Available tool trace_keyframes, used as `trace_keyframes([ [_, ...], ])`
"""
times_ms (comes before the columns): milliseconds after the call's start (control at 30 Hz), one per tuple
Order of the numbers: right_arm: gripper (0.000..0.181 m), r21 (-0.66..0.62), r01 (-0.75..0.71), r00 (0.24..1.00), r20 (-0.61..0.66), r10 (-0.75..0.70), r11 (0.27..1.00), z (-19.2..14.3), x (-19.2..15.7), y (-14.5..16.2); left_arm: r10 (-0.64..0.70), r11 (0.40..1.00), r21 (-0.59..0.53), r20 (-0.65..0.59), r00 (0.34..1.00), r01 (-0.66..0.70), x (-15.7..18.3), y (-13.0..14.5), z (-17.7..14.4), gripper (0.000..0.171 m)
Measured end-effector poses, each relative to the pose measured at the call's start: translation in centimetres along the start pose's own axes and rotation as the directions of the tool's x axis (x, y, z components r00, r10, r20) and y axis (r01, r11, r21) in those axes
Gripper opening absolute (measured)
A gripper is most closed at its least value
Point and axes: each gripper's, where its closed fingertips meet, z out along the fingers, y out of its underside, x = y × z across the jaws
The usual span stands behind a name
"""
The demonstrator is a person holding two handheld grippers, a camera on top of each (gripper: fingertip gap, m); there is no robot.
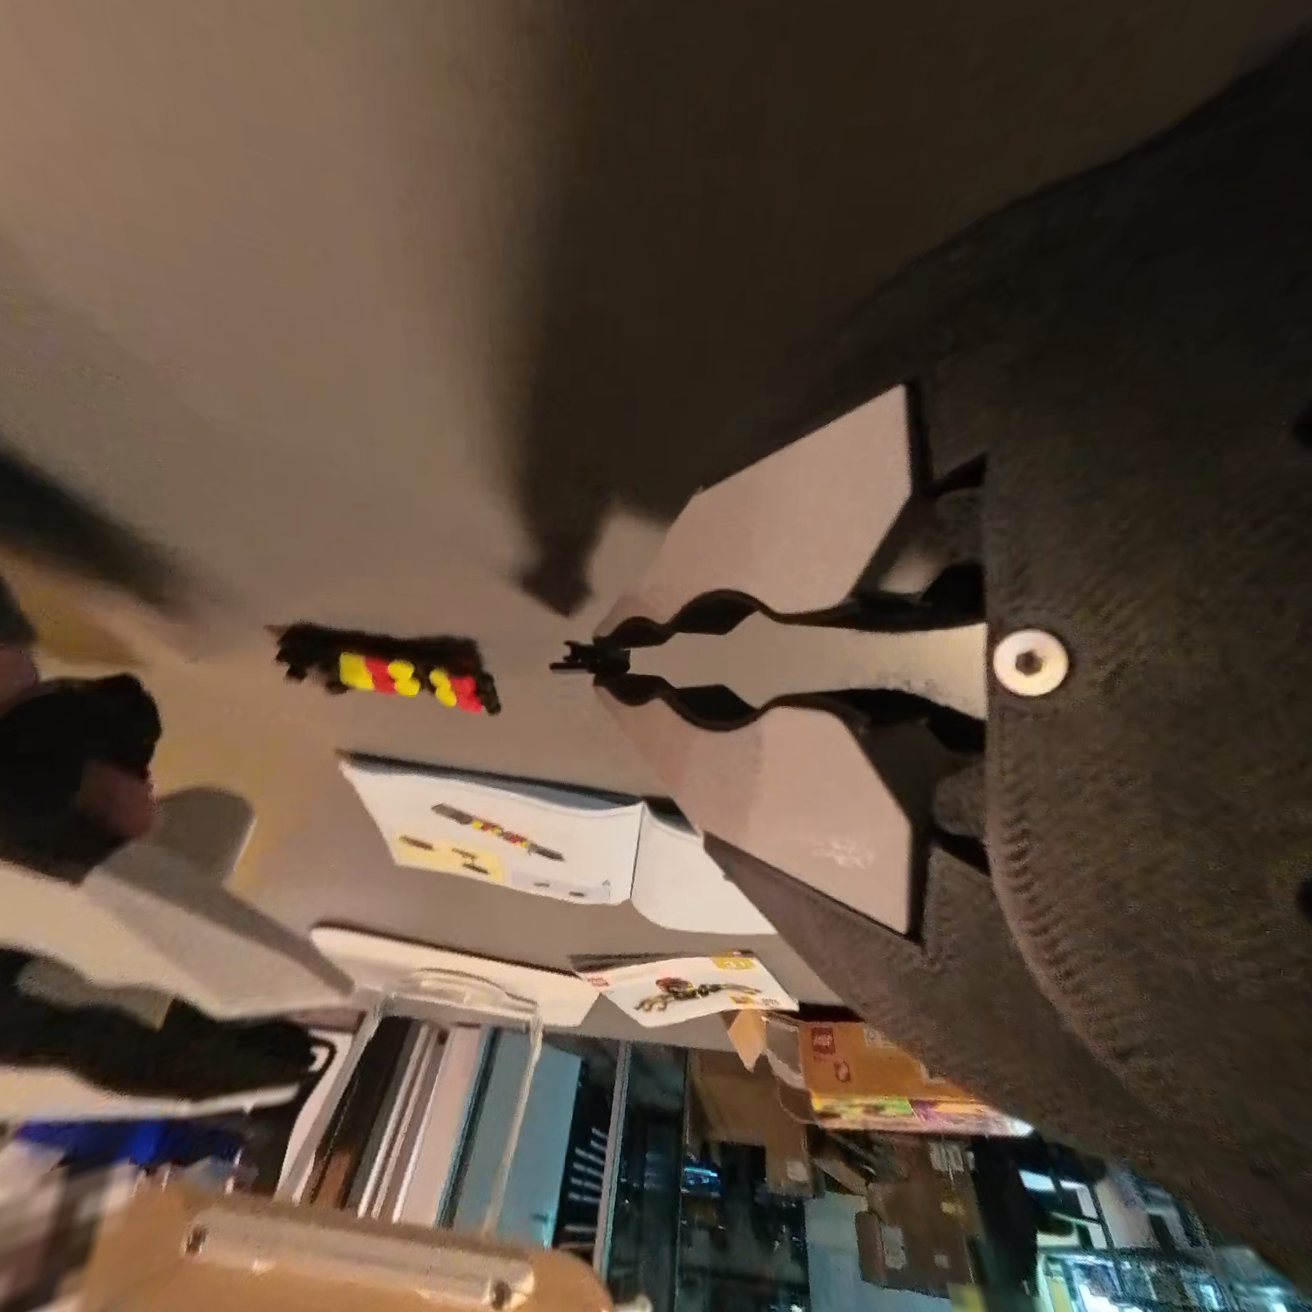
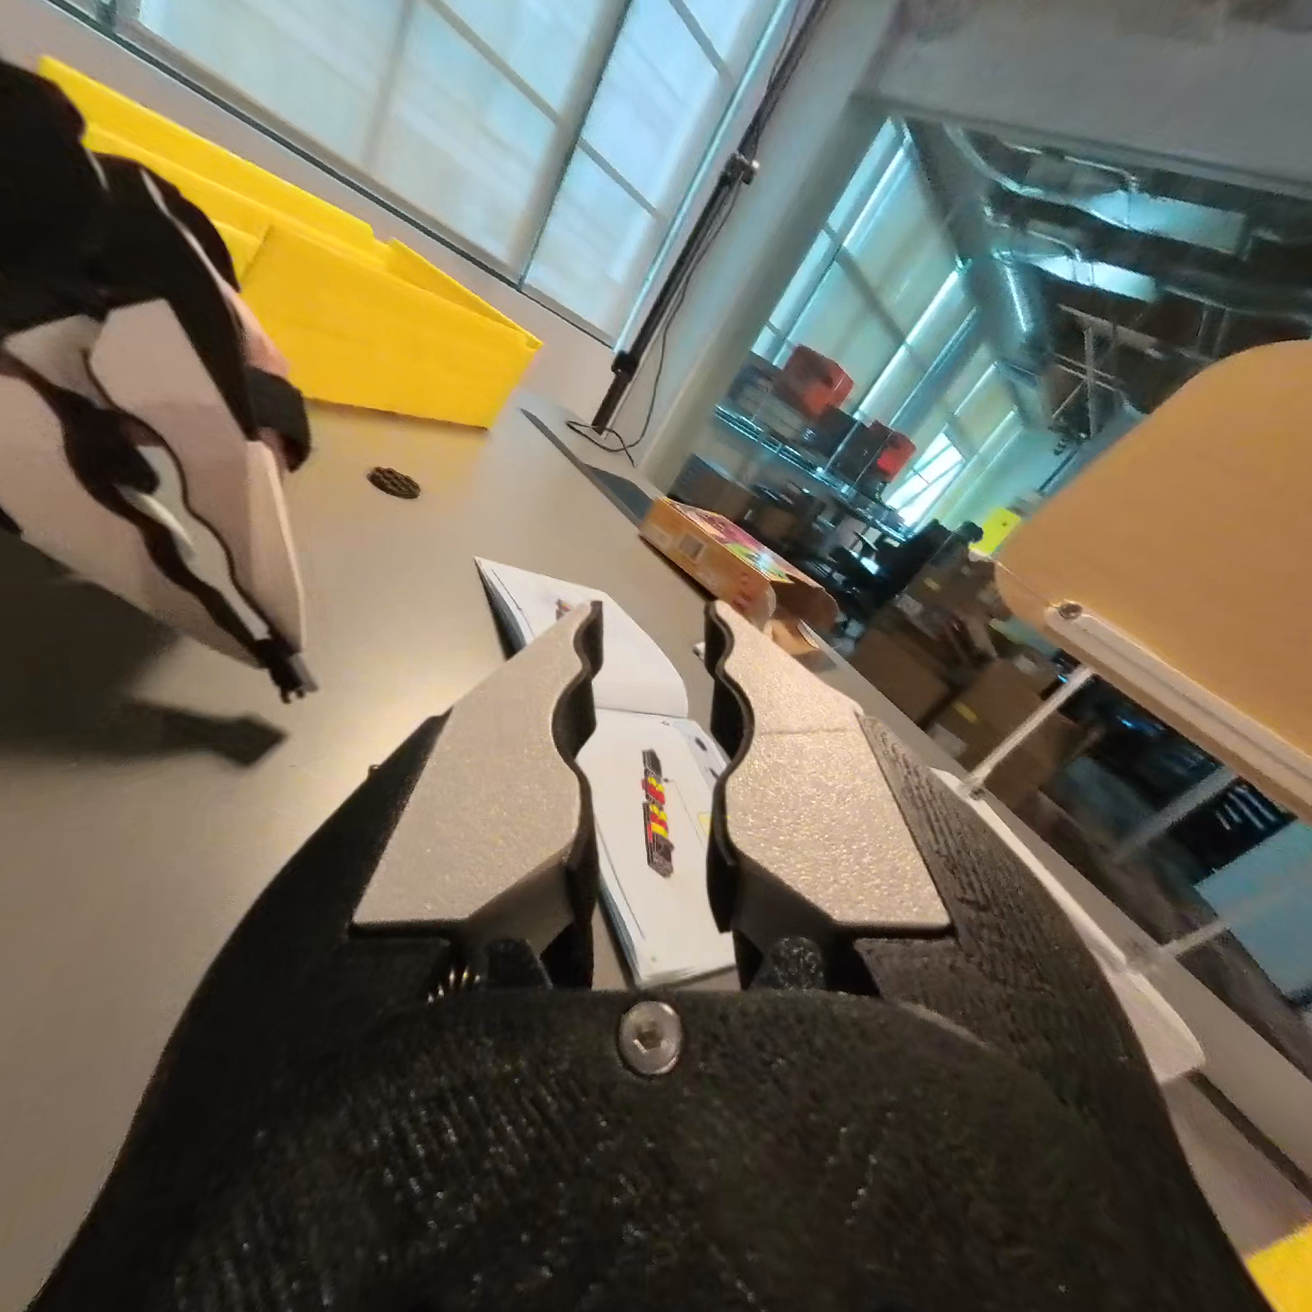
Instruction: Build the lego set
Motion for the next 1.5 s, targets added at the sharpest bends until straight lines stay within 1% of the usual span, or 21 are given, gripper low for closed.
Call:
trace_keyframes([
  [100,0.027,-0.010,-0.005,1.000,-0.014,0.005,1.000,0.1,0.1,0.2,0.047,0.998,-0.036,-0.051,0.998,-0.049,1.0,0.7,0.1,0.006],
  [167,0.027,-0.010,-0.008,1.000,-0.019,0.008,1.000,0.1,0.1,0.1,0.045,0.998,-0.045,-0.084,0.995,-0.049,1.5,0.8,0.1,0.007],
  [267,0.028,-0.013,-0.030,0.999,-0.027,0.030,0.999,0.0,0.4,0.1,-0.036,0.999,-0.021,-0.111,0.993,0.033,1.5,0.2,-0.1,0.023],
  [333,0.030,-0.021,-0.043,0.998,-0.043,0.042,0.999,-0.1,0.8,0.3,-0.144,0.990,-0.009,-0.157,0.977,0.144,1.4,0.0,-0.3,0.039],
  [400,0.031,-0.036,-0.055,0.997,-0.054,0.053,0.998,-0.1,1.1,0.6,-0.278,0.958,0.006,-0.201,0.939,0.285,1.0,0.0,-0.7,0.051],
  [500,0.041,-0.091,-0.063,0.997,-0.056,0.058,0.994,0.0,1.2,1.1,-0.476,0.859,0.105,-0.200,0.856,0.502,-1.4,-0.6,-1.4,0.059],
  [567,0.052,-0.105,-0.057,0.997,-0.060,0.051,0.993,0.2,0.7,0.0,-0.610,0.756,0.215,-0.109,0.785,0.618,-4.5,-0.6,-1.9,0.070],
  [600,0.056,-0.089,-0.063,0.997,-0.060,0.058,0.994,0.4,0.2,-1.4,-0.684,0.686,0.277,-0.068,0.726,0.673,-6.1,-0.5,-2.2,0.075],
  [633,0.060,-0.064,-0.077,0.995,-0.061,0.073,0.995,0.6,-0.5,-3.1,-0.761,0.612,0.322,-0.008,0.648,0.722,-7.6,0.1,-2.3,0.078],
  [667,0.066,-0.029,-0.102,0.993,-0.064,0.100,0.994,0.9,-1.3,-5.2,-0.809,0.566,0.338,0.050,0.586,0.752,-8.6,0.8,-2.3,0.087],
  [700,0.070,0.015,-0.132,0.989,-0.064,0.132,0.991,1.2,-2.2,-7.3,-0.830,0.553,0.327,0.129,0.543,0.767,-9.4,1.9,-2.3,0.097],
  [733,0.078,0.055,-0.156,0.984,-0.074,0.159,0.986,1.5,-3.2,-9.3,-0.823,0.568,0.293,0.235,0.518,0.770,-9.9,3.3,-2.2,0.105],
  [800,0.091,0.110,-0.168,0.977,-0.115,0.180,0.980,2.4,-5.1,-12.4,-0.748,0.627,0.207,0.428,0.507,0.751,-10.6,5.9,-2.5,0.115],
  [867,0.102,0.126,-0.162,0.975,-0.130,0.178,0.979,3.8,-7.5,-14.2,-0.694,0.656,0.175,0.521,0.496,0.734,-10.9,7.2,-3.1,0.119],
  [967,0.115,0.058,-0.101,0.983,-0.145,0.109,0.993,6.0,-11.0,-14.6,-0.679,0.651,0.161,0.559,0.476,0.741,-10.9,8.2,-3.3,0.122],
  [1033,0.116,0.035,-0.048,0.985,-0.165,0.053,0.998,6.8,-12.4,-14.8,-0.680,0.641,0.143,0.563,0.470,0.754,-10.8,9.1,-3.2,0.123],
  [1100,0.117,0.007,-0.036,0.979,-0.199,0.037,0.999,7.4,-12.8,-14.9,-0.681,0.632,0.123,0.559,0.473,0.765,-10.4,9.5,-2.9,0.125],
  [1233,0.116,-0.066,-0.035,0.968,-0.250,0.018,0.997,8.0,-12.6,-14.2,-0.675,0.641,0.130,0.564,0.476,0.756,-10.8,9.3,-3.3,0.125],
  [1300,0.117,-0.096,-0.017,0.965,-0.260,-0.009,0.995,8.2,-12.6,-13.9,-0.660,0.651,0.135,0.588,0.468,0.747,-11.3,9.3,-3.6,0.131],
  [1400,0.111,-0.102,-0.070,0.967,-0.253,0.042,0.992,8.1,-12.8,-13.8,-0.613,0.670,0.106,0.637,0.468,0.734,-11.8,9.8,-4.4,0.137],
  [1500,0.108,-0.122,-0.191,0.959,-0.235,0.159,0.974,7.8,-12.7,-13.0,-0.479,0.727,0.007,0.722,0.499,0.687,-12.8,11.0,-5.7,0.142],
])
